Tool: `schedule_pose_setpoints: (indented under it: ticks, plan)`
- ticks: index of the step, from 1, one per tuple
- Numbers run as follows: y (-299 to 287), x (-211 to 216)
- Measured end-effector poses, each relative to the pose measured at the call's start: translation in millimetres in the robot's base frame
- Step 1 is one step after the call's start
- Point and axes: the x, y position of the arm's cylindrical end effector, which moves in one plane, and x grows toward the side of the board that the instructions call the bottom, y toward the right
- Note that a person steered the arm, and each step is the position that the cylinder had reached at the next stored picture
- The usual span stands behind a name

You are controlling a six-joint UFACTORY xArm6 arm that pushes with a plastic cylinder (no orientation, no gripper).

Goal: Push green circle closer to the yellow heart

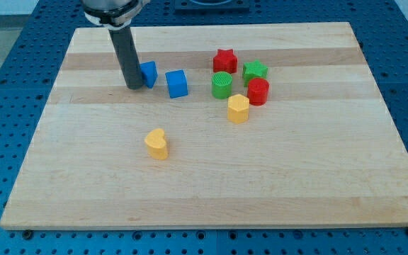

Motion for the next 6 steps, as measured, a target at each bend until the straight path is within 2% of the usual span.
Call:
schedule_pose_setpoints:
  ticks: [1,4,6]
  plan:
    - [13,-13]
    - [-5,-41]
    - [26,-41]
